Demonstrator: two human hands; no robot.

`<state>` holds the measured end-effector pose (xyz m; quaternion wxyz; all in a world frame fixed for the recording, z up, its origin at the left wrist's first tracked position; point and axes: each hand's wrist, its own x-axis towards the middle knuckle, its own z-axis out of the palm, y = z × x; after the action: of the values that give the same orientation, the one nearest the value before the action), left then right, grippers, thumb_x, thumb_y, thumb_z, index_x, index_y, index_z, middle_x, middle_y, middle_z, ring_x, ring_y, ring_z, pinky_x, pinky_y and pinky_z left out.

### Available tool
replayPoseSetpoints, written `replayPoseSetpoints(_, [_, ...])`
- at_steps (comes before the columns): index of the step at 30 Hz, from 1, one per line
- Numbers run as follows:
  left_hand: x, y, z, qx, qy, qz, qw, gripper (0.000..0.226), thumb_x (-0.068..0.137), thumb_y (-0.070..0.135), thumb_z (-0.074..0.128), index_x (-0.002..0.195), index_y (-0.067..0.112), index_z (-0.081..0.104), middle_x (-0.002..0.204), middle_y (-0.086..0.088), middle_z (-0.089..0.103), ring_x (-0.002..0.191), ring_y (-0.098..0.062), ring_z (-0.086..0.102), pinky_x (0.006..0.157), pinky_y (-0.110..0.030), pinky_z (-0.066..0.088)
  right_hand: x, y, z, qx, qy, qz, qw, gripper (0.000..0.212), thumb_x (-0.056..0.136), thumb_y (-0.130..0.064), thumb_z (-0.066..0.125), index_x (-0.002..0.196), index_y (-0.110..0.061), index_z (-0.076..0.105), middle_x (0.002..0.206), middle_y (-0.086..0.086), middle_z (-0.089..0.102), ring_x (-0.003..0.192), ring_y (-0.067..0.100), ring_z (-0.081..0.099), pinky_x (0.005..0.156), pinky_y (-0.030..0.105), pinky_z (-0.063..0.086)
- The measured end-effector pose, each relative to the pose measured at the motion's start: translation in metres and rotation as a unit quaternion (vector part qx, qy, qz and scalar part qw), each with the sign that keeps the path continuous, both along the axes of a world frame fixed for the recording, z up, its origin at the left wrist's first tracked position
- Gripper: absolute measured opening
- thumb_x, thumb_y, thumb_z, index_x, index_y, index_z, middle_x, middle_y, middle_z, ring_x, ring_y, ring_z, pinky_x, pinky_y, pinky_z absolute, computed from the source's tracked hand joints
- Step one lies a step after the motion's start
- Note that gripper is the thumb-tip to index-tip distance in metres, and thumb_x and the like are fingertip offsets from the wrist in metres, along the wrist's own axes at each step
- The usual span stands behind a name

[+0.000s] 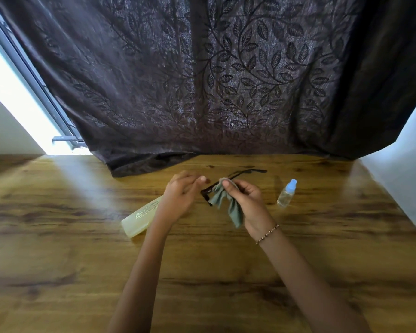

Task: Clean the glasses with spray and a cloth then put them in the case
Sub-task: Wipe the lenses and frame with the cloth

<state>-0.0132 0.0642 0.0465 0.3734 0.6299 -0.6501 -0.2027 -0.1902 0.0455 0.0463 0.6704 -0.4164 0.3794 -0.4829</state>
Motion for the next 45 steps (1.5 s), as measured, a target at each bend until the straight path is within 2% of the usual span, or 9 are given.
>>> replayPoseSetpoints(4, [-0.003, 0.008, 0.007, -0.04, -0.007, -0.074, 0.996, 0.034, 0.083, 0.048, 0.058, 0.101, 0.022, 0.072, 0.104, 0.015, 0.064, 0.103, -0.002, 0.05, 0.088, -0.004, 0.03, 0.001, -0.009, 0.006, 0.06, -0.075, -0.012, 0.995, 0.012, 0.08, -0.015, 0.068, 0.089, -0.009, 0.073, 0.083, 0.003, 0.073, 0.079, 0.013, 0.068, 0.072, 0.021, 0.055])
replayPoseSetpoints(10, [-0.004, 0.003, 0.013, -0.088, -0.034, -0.002, 0.996, 0.023, 0.085, 0.031, 0.067, 0.099, 0.014, 0.073, 0.099, 0.007, 0.068, 0.1, -0.011, 0.055, 0.087, -0.02, 0.036, -0.001, -0.008, 0.008, 0.028, -0.046, -0.094, 0.994, 0.014, 0.078, -0.007, 0.073, 0.091, -0.01, 0.068, 0.084, 0.001, 0.074, 0.079, 0.012, 0.069, 0.065, 0.017, 0.054])
replayPoseSetpoints(14, [-0.004, -0.002, 0.017, -0.08, -0.094, 0.009, 0.992, 0.028, 0.086, 0.037, 0.064, 0.1, 0.015, 0.074, 0.1, 0.007, 0.069, 0.1, -0.011, 0.051, 0.085, -0.025, 0.041, -0.003, -0.003, 0.009, -0.156, 0.115, -0.251, 0.948, 0.011, 0.081, -0.015, 0.074, 0.08, -0.018, 0.064, 0.076, -0.005, 0.068, 0.072, 0.006, 0.064, 0.063, 0.016, 0.051])
replayPoseSetpoints(17, [-0.01, -0.003, 0.021, -0.108, -0.139, -0.026, 0.984, 0.023, 0.086, 0.034, 0.066, 0.097, 0.016, 0.074, 0.097, 0.006, 0.07, 0.096, -0.013, 0.051, 0.084, -0.029, 0.045, 0.001, -0.006, 0.02, -0.362, 0.238, -0.291, 0.853, 0.009, 0.082, -0.01, 0.072, 0.083, -0.013, 0.064, 0.08, -0.007, 0.066, 0.076, 0.001, 0.06, 0.069, 0.01, 0.046])
replayPoseSetpoints(21, [-0.017, -0.004, 0.024, -0.148, -0.15, -0.046, 0.977, 0.015, 0.085, 0.026, 0.067, 0.094, 0.015, 0.074, 0.093, 0.006, 0.07, 0.091, -0.016, 0.049, 0.081, -0.032, 0.045, 0.004, -0.008, 0.02, -0.487, 0.383, -0.18, 0.764, 0.01, 0.087, -0.016, 0.068, 0.092, -0.007, 0.07, 0.091, -0.001, 0.069, 0.089, 0.009, 0.061, 0.082, 0.025, 0.05])
replayPoseSetpoints(26, [-0.013, -0.002, 0.022, -0.156, -0.164, -0.045, 0.973, 0.014, 0.083, 0.022, 0.068, 0.094, 0.015, 0.073, 0.09, 0.008, 0.07, 0.091, -0.016, 0.049, 0.083, -0.038, 0.047, -0.003, -0.005, 0.018, -0.491, 0.409, -0.066, 0.767, 0.028, 0.095, -0.025, 0.052, 0.107, -0.008, 0.071, 0.102, -0.002, 0.07, 0.104, 0.016, 0.056, 0.086, 0.037, 0.05])
replayPoseSetpoints(30, [-0.014, -0.002, 0.022, -0.158, -0.19, -0.057, 0.967, 0.012, 0.083, 0.025, 0.069, 0.09, 0.016, 0.073, 0.089, 0.007, 0.07, 0.091, -0.021, 0.053, 0.084, -0.039, 0.047, -0.01, -0.013, 0.024, -0.501, 0.472, -0.041, 0.724, 0.019, 0.087, -0.014, 0.065, 0.103, -0.012, 0.074, 0.092, -0.003, 0.071, 0.095, 0.023, 0.054, 0.077, 0.047, 0.048])
replayPoseSetpoints(33, [-0.014, -0.001, 0.023, -0.162, -0.195, -0.06, 0.965, 0.015, 0.084, 0.029, 0.068, 0.091, 0.017, 0.074, 0.09, 0.008, 0.071, 0.094, -0.019, 0.053, 0.088, -0.035, 0.045, -0.012, -0.018, 0.031, -0.517, 0.507, -0.041, 0.688, 0.013, 0.084, -0.018, 0.067, 0.093, -0.013, 0.075, 0.084, -0.004, 0.07, 0.086, 0.024, 0.052, 0.073, 0.043, 0.044])
replayPoseSetpoints(45, [-0.005, 0.002, 0.04, -0.185, -0.254, -0.072, 0.947, 0.02, 0.087, 0.031, 0.06, 0.095, 0.018, 0.072, 0.09, 0.01, 0.069, 0.093, -0.012, 0.045, 0.096, -0.021, 0.032, -0.021, -0.032, 0.032, -0.467, 0.492, 0.012, 0.735, 0.014, 0.087, -0.022, 0.065, 0.094, -0.016, 0.075, 0.084, -0.009, 0.068, 0.086, 0.01, 0.038, 0.081, 0.031, 0.037])
